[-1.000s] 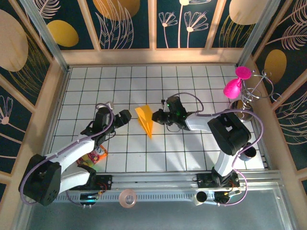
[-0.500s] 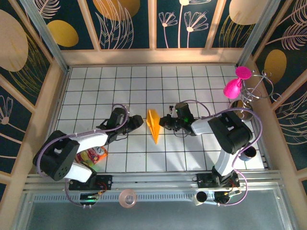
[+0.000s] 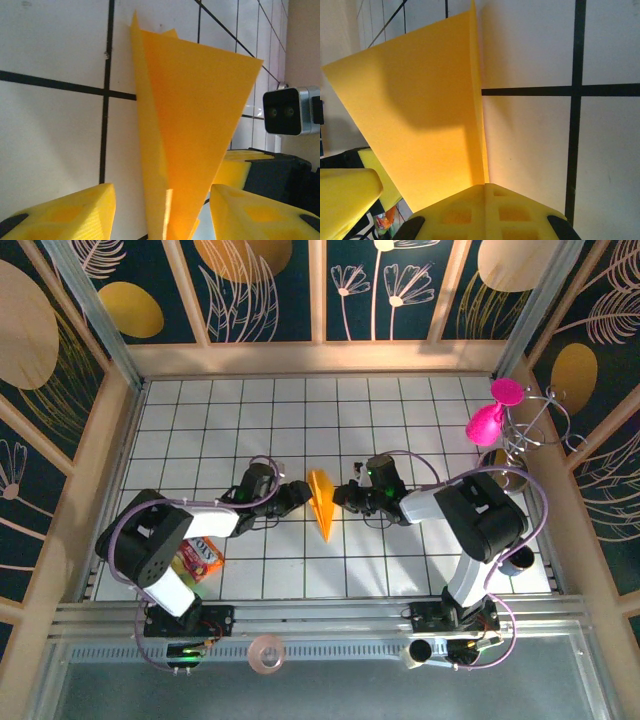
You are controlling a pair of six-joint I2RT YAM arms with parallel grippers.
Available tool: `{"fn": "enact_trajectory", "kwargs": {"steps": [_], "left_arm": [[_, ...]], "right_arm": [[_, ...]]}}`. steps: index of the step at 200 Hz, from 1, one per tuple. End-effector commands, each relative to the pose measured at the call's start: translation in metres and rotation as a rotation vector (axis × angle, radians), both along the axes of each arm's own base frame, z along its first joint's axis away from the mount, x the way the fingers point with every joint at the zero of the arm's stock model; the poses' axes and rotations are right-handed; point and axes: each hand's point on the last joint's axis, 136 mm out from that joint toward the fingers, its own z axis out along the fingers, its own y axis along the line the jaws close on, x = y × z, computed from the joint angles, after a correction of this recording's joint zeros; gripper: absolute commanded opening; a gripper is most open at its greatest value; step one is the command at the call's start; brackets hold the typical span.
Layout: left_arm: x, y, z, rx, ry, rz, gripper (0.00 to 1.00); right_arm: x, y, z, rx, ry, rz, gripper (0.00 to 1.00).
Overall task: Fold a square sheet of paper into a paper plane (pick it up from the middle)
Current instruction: Turn over the paper plane at the center of the table.
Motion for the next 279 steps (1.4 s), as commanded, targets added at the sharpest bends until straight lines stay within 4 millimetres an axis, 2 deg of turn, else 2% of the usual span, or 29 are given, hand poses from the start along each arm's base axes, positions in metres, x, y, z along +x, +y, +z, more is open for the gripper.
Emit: {"fn": "enact_trajectory", "kwargs": {"steps": [1,30,88,93,95,100,133,145,148,154,159,193,230,279], "left_arm": [[0.006,-0.015,0.011,-0.046,-0.023,-0.035,0.46],[0.006,-0.012,-0.001,-0.001,0.011,-0.033,0.29],[0.01,-0.013,-0.003,0.019,0.001,-0.034,0.2],[0.011,-0.013,-0.002,0.018,-0.002,-0.036,0.19],[0.01,-0.013,-0.01,0.027,0.016,-0.037,0.18],[0.01,-0.013,-0.013,0.033,0.021,-0.04,0.16],[0.015,-0.01,-0.01,0.076,0.002,-0.034,0.06],[0.017,-0.006,-0.011,0.104,-0.005,-0.026,0.04],[0.018,-0.006,-0.001,0.099,-0.029,-0.021,0.04],[0.02,-0.004,0.003,0.11,-0.042,-0.011,0.04],[0.021,0.0,0.005,0.124,-0.049,-0.001,0.03],[0.025,0.021,0.013,0.191,-0.082,0.071,0.02],[0.021,0.039,0.005,0.227,-0.067,0.138,0.02],[0.012,0.036,-0.014,0.206,-0.008,0.117,0.07]], "right_arm": [[0.004,-0.001,0.013,0.024,-0.037,-0.003,0.01],[0.006,-0.002,0.016,0.019,-0.042,-0.01,0.01],[0.009,0.0,0.017,0.015,-0.046,-0.012,0.01],[0.009,0.0,0.018,0.015,-0.049,-0.011,0.01],[0.009,0.0,0.018,0.015,-0.048,-0.012,0.01],[0.009,0.0,0.019,0.014,-0.05,-0.012,0.0],[0.012,-0.001,0.025,0.006,-0.068,-0.021,0.0],[0.013,-0.003,0.029,0.005,-0.079,-0.028,0.0],[0.014,-0.003,0.03,0.005,-0.083,-0.031,0.0],[0.014,-0.004,0.032,0.004,-0.088,-0.036,0.0],[0.023,-0.014,0.034,0.003,-0.094,-0.068,0.0],[0.032,-0.029,0.04,0.0,-0.118,-0.125,0.0],[0.031,-0.034,0.03,0.001,-0.091,-0.148,0.0],[0.024,-0.026,0.013,0.017,-0.045,-0.119,0.0]]}}
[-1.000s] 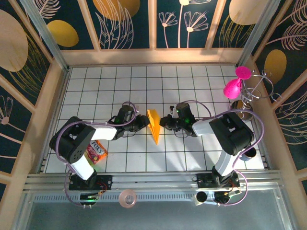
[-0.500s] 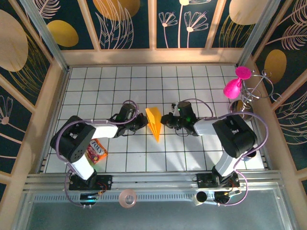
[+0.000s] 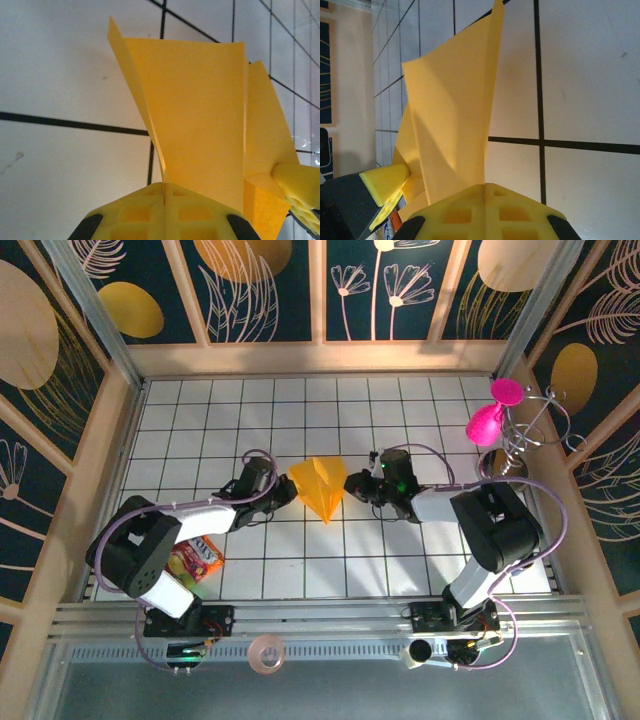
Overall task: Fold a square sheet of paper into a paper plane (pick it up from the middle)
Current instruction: Turn over the paper plane at the center of the table.
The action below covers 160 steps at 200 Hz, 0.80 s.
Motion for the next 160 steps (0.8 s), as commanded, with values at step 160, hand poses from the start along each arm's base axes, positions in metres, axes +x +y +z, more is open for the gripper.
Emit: {"fn": "enact_trajectory", "kwargs": {"steps": [160], "left_arm": [[-0.037,-0.048,0.02,-0.168,0.075,-0.149,0.32]], "right_arm": [[-0.007,0.02,-0.001,0.029,0.002,0.069,0.0]]}}
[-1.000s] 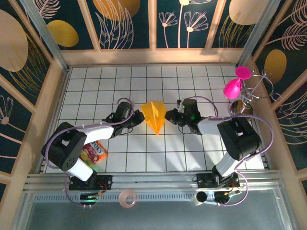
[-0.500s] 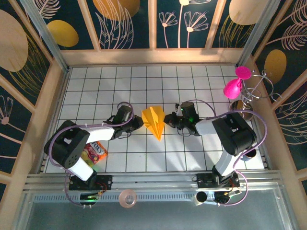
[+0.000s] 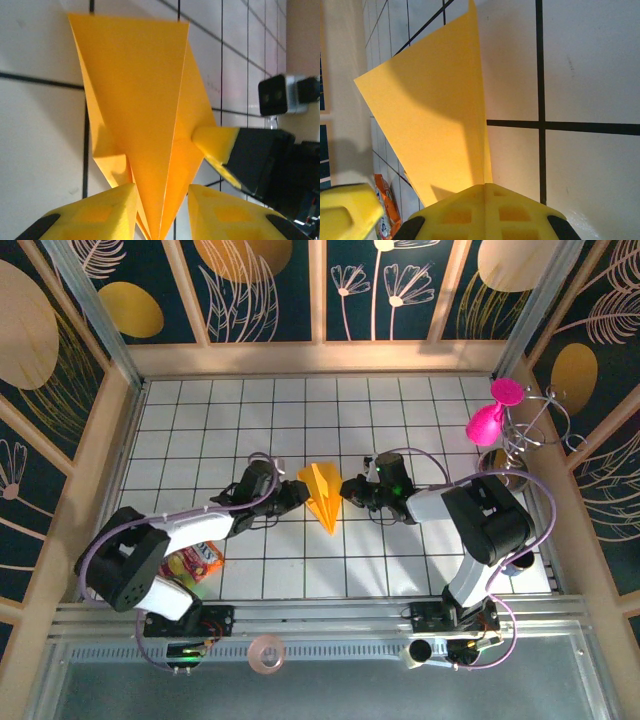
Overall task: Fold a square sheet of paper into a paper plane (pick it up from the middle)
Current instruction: Turn over the paper plane at the center of the table, then move the paper plane to the top-center of the table.
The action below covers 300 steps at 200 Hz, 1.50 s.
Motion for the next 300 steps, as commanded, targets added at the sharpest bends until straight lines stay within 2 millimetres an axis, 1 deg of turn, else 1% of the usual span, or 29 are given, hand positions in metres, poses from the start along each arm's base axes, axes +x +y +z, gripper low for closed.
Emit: {"fn": "enact_trajectory", "kwargs": {"steps": [1,14,40,65,80,119,129,159,172,190,212,226,244,270,291,292,294,300], "left_arm": [[-0.007,-0.015,-0.007,-0.039,0.048,-0.038,0.32],[-0.007,-0.017,-0.012,-0.033,0.061,-0.042,0.3],[-0.006,-0.023,-0.016,-0.039,0.065,-0.065,0.26],[-0.006,-0.023,-0.023,-0.022,0.081,-0.064,0.29],[-0.007,-0.025,-0.023,-0.034,0.082,-0.072,0.28],[-0.009,-0.034,-0.015,-0.082,0.074,-0.1,0.22],[-0.009,-0.034,-0.016,-0.078,0.077,-0.098,0.22],[-0.013,-0.037,-0.025,-0.056,0.102,-0.105,0.26],[-0.014,-0.039,-0.027,-0.039,0.106,-0.109,0.3],[-0.013,-0.043,-0.026,-0.025,0.098,-0.115,0.35],[-0.013,-0.049,-0.025,-0.023,0.092,-0.124,0.38],[-0.014,-0.051,-0.028,-0.015,0.097,-0.127,0.4],[-0.015,-0.051,-0.033,0.013,0.108,-0.123,0.41],[-0.015,-0.045,-0.039,0.075,0.116,-0.106,0.41],[-0.014,-0.045,-0.039,0.094,0.111,-0.102,0.39],[-0.014,-0.044,-0.044,0.102,0.121,-0.103,0.39],[-0.015,-0.044,-0.048,0.109,0.128,-0.103,0.39],[-0.015,-0.044,-0.05,0.111,0.132,-0.104,0.38]], "right_arm": [[0.004,0.008,0.012,0.026,-0.03,0.018,0.0],[0.004,0.008,0.012,0.024,-0.03,0.017,0.0],[0.003,0.007,0.011,0.021,-0.03,0.015,0.0],[0.002,0.006,0.01,0.02,-0.025,0.014,0.0],[0.002,0.007,0.01,0.02,-0.026,0.013,0.0],[0.002,0.006,0.009,0.018,-0.025,0.015,0.0],[0.002,0.007,0.009,0.017,-0.026,0.015,0.0],[0.002,0.007,0.01,0.021,-0.025,0.016,0.0],[0.002,0.007,0.012,0.025,-0.028,0.017,0.0],[0.002,0.01,0.018,0.039,-0.04,0.027,0.0],[0.001,0.014,0.023,0.055,-0.053,0.048,0.0],[0.0,0.017,0.027,0.06,-0.061,0.061,0.0],[-0.002,0.019,0.029,0.061,-0.066,0.067,0.0],[-0.002,0.02,0.03,0.062,-0.066,0.07,0.0],[-0.003,0.02,0.03,0.061,-0.063,0.073,0.0],[-0.003,0.02,0.03,0.061,-0.063,0.073,0.0],[-0.003,0.02,0.03,0.061,-0.064,0.073,0.0],[-0.002,0.021,0.032,0.064,-0.067,0.074,0.0]]}}
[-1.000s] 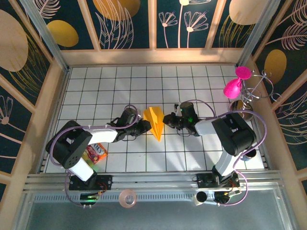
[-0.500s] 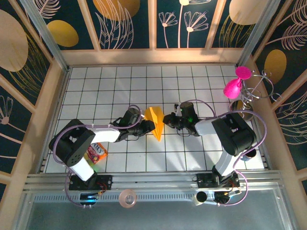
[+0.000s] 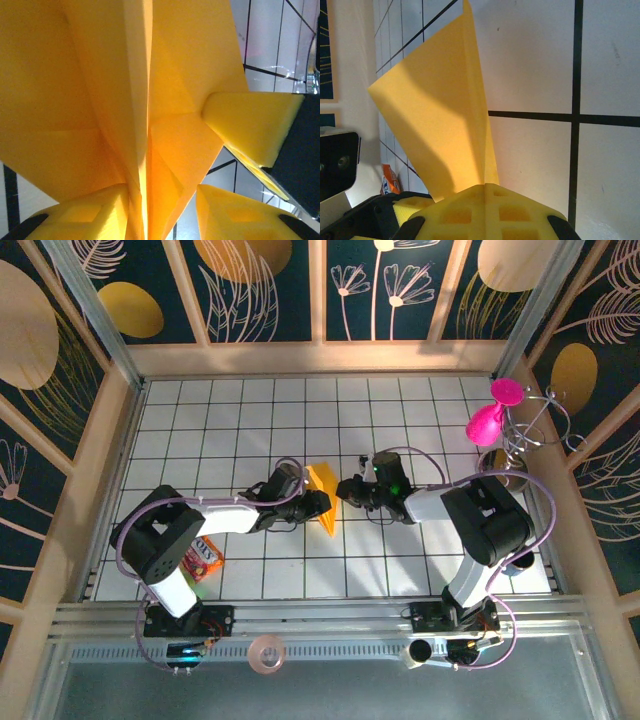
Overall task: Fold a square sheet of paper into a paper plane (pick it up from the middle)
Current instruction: Move the paper plane to the top-center of the table.
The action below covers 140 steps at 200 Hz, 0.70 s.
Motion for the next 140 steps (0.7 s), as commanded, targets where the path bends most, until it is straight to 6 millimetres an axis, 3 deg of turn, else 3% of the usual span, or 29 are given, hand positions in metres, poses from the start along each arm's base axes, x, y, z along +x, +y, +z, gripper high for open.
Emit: {"fn": "enact_trajectory", "kwargs": {"steps": [1,43,92,110,140], "left_arm": [[0.0,0.002,-0.014,0.065,0.014,-0.002,0.38],[-0.001,-0.003,-0.019,0.072,0.025,-0.014,0.34],[0.004,0.002,-0.017,0.095,0.008,0.02,0.19],[0.007,0.004,-0.014,0.105,-0.011,0.03,0.14],[0.015,0.011,-0.008,0.178,-0.053,0.028,0.08]], "right_arm": [[0.003,0.009,0.024,0.042,-0.06,0.032,0.0],[0.003,0.011,0.025,0.044,-0.06,0.038,0.0],[0.004,0.008,0.026,0.022,-0.067,0.026,0.03],[0.007,0.002,0.027,-0.021,-0.078,0.003,0.13],[0.018,-0.023,0.032,-0.123,-0.116,-0.098,0.39]]}}
